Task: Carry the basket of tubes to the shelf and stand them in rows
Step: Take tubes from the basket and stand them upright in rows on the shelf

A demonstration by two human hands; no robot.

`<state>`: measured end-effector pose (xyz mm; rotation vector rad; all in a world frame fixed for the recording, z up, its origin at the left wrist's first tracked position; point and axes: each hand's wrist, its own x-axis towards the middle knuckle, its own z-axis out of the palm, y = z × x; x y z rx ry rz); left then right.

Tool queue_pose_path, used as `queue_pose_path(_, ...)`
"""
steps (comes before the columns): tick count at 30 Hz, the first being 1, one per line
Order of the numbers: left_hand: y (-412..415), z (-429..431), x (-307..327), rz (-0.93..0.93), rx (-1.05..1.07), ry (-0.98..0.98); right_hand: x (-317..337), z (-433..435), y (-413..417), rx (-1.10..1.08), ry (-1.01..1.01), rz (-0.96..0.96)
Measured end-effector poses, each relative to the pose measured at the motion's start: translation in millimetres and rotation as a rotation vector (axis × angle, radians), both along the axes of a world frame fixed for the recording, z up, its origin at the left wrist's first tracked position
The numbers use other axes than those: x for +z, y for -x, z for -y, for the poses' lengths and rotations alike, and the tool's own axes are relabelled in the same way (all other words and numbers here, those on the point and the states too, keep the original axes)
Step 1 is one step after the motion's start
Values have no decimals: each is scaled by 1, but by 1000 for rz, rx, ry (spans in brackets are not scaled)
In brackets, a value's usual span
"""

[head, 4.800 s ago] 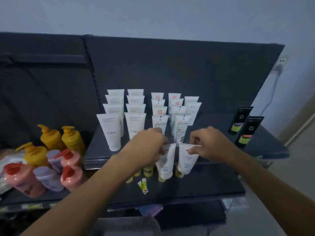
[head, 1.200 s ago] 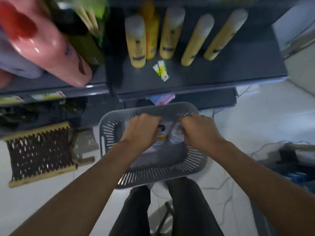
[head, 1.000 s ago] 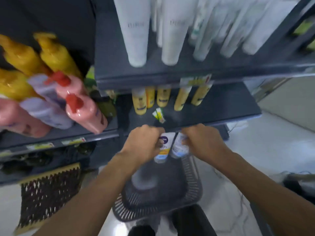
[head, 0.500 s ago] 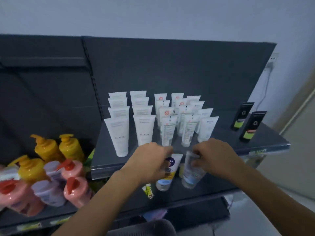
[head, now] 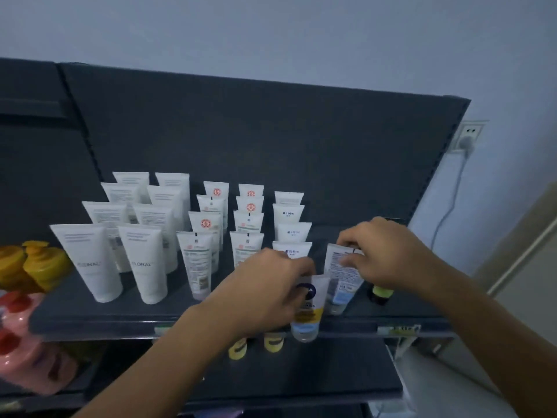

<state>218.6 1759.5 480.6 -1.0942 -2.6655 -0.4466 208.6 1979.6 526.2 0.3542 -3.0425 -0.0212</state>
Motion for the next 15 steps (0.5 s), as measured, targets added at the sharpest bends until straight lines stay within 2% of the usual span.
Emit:
queue_pose_path(7, 25, -53, -3, -100, 2, 38, -3, -28, 51, 67, 40, -65)
queue_pose_path(15, 54, -93, -10, -168, 42, 47, -20, -34, 100, 107, -31, -23)
